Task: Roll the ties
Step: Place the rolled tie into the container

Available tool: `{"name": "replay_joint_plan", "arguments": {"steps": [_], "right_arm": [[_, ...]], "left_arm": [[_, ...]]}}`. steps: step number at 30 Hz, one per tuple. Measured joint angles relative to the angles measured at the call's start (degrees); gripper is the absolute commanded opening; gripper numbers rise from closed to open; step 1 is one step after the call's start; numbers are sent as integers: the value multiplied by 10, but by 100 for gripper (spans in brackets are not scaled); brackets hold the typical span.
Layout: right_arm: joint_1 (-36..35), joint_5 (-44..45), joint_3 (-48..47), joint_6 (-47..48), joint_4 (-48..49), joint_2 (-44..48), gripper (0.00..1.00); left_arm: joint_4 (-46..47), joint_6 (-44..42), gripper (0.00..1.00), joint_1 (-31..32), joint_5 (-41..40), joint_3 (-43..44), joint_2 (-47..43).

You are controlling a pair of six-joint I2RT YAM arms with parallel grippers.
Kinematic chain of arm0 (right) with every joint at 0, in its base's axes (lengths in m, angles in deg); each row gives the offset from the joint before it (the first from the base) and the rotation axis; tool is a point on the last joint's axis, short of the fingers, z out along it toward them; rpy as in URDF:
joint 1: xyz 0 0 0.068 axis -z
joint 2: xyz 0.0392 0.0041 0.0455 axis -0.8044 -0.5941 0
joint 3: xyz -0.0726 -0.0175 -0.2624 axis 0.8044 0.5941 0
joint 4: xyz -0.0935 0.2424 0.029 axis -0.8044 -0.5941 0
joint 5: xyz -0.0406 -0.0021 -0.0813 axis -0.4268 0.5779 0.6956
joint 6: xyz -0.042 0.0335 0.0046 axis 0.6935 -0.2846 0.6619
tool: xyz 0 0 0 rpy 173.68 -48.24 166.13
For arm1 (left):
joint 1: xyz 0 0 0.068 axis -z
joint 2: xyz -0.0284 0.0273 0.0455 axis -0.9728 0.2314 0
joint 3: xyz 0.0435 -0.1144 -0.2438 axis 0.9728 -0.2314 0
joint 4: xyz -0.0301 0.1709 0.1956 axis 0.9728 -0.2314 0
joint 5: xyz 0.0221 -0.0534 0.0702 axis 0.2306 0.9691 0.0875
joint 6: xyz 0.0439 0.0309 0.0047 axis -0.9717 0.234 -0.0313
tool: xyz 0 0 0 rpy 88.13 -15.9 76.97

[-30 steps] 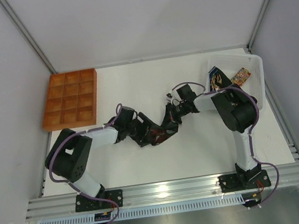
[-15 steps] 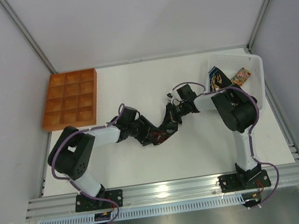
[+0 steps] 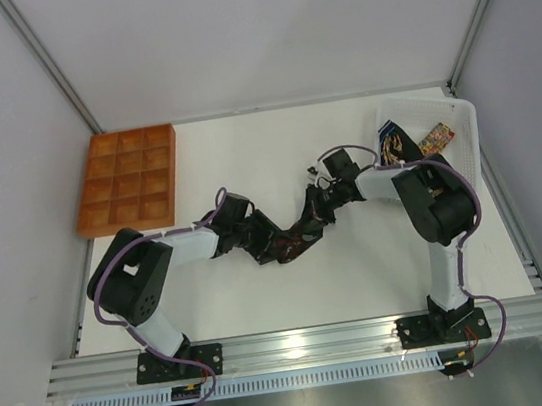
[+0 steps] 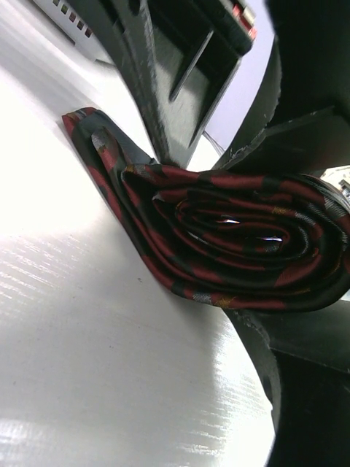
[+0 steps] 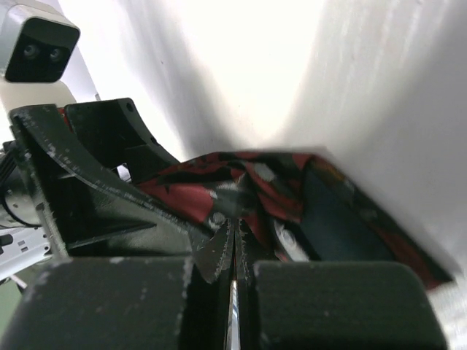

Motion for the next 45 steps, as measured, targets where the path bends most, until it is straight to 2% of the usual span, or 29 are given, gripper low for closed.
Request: {"name": "replay_joint_plan", "arguments": {"steps": [5,10,12,19,22,23,25,32,39,45], "right_arm": [[5,14,2,8,-25,35,1],[6,23,20,10,-27,63,1],[6,24,33,9,-25,64,0],[4,30,51,9,-27,64,0],[4,30,51,9,-27,64,0],[3,30,51,9,-27,64,0],[3,30,51,9,-27,64,0],[3,39,49,12,-42,64,0],[13,76,17,20,-115,95,0],[19,89,-13,22,-148,143,0]], "left_arm": [[-1,-1,58,0,0,0,0],[-1,-1,52,0,0,0,0],[-1,-2,45,0,0,0,0],[-1,-6,32,1,0,0,-1],[0,-6,19,1,0,0,-1],[0,-7,11,1,0,0,-1],[1,-10,0,1,0,0,-1],[1,-43,0,1,2,2,-1],[-80,-108,0,-7,-30,23,-40],[-179,-173,0,-81,-43,80,-82]]}}
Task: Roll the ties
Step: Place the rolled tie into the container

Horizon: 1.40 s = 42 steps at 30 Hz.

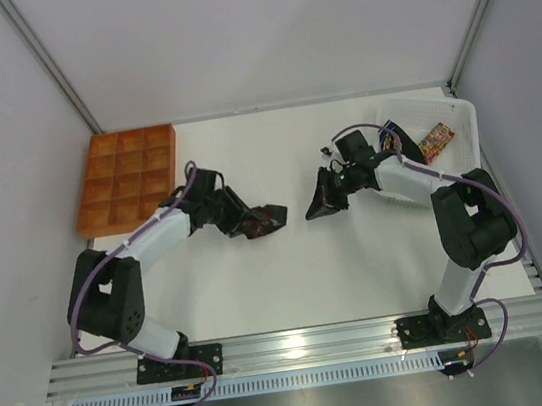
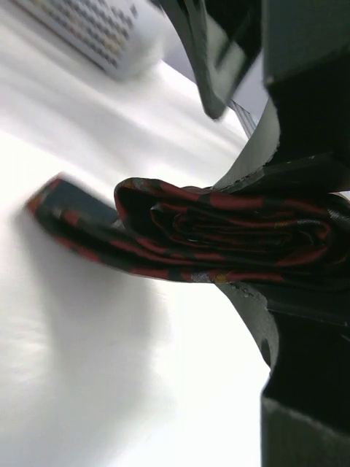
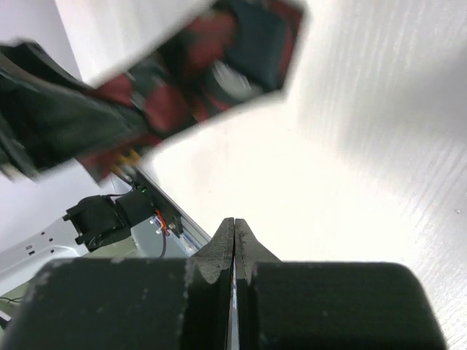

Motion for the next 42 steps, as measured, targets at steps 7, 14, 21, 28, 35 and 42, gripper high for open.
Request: {"name": "replay_joint_plan", "arguments": {"steps": [7,14,21,28,35,42], "right_arm": [[0,0,-3,2,-20,17,0],[-7,-4,-3,2,-28,17,0],[-15,-19,-4,2,-29,17,0],[-16,-30,-15,5,-31,17,0],[-14,-38,-15,7,-32,8,0],[-13,-42,-18,7,-33,1,0]], "left_arm": [[-99,-71,0,-141,7,167,7],[-142,-87,1,-268,11,339,57],[-172,-87,0,-364,10,348,76],[-170,-86,0,-402,10,282,90],[-169,-85,0,-409,7,267,130],[-161,-82,0,-429,13,270,129]]}}
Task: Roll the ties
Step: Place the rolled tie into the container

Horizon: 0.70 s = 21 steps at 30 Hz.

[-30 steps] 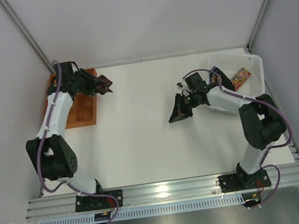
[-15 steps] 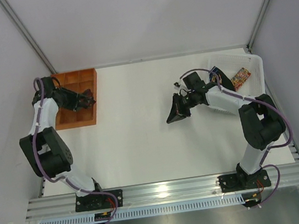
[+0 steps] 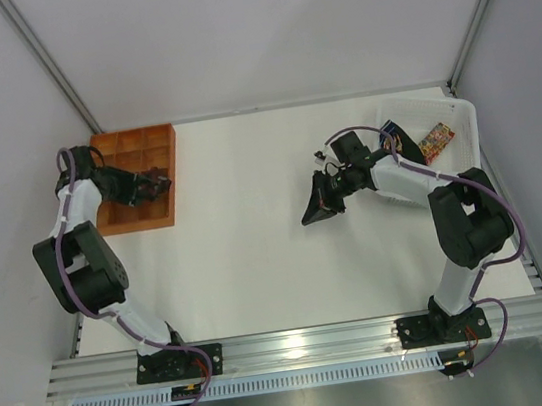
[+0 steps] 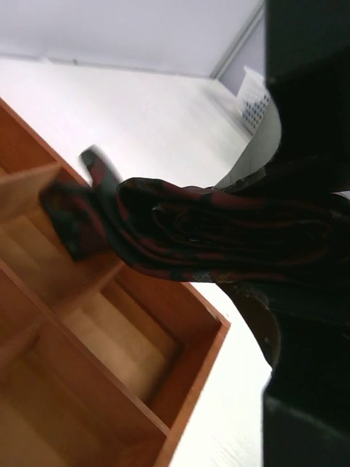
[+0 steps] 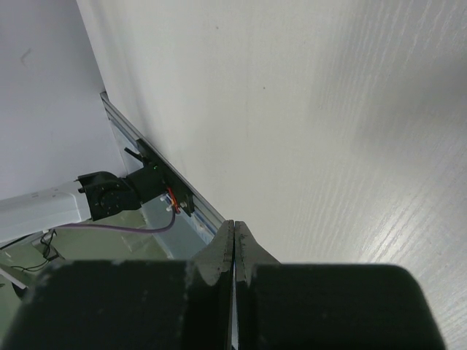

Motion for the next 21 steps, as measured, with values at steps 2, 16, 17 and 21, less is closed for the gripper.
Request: {"name": "replay_joint_plan", "arguments": {"steps": [2,16,17,21], "right_arm": [[0,0,-1,2,-1,0,0],[0,0,-1,5,-1,-4,0],[0,0,-1,6,-1,-5,0],[0,0,-1,8,-1,-5,0]], "left_arm": [[14,8,0,-7,13,6,0],[90,65,0,-10,64,90,11],[88,65,0,-10,64,87,11],[81,68,0,-10,51,42,7]]}}
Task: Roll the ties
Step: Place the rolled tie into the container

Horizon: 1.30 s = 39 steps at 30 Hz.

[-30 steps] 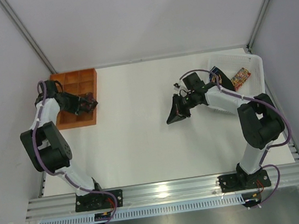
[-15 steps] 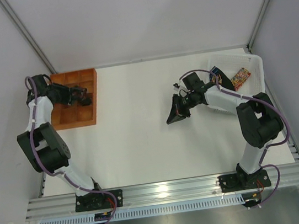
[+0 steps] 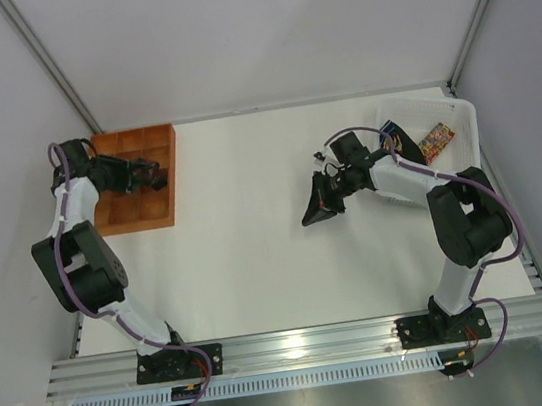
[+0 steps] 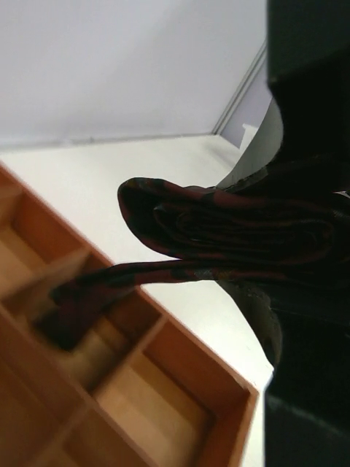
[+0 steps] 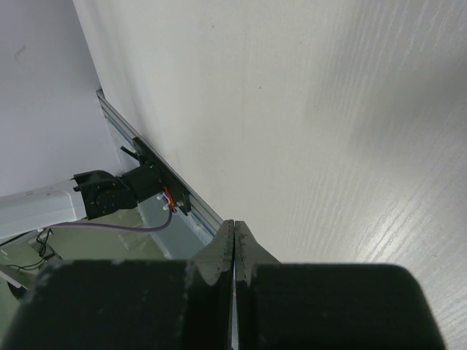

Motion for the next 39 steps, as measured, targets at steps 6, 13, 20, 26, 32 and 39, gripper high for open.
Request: {"name": "replay_joint_plan", "arguments": {"steps": [6,13,20,26,32,39], "right_arm": [[0,0,0,0,0,-2,0],[0,-1,0,0,0,-2,0],[1,-4,0,0,0,-2,0],[3,-4,0,0,0,-2,0],[5,-5,0,0,1,-5,0],[10,-5,0,0,2,-7,0]], "left_arm": [[-47,3,0,-2,-42,-73,-14],[-86,13,0,-18,-78,-94,-31],[-107,27,0,-23,-90,-89,-22],[-144,27,1,-21,-104,-36,22],[-190,26,0,-16,-119,21,51],[-270,27,0,-3,-133,118,132]]}}
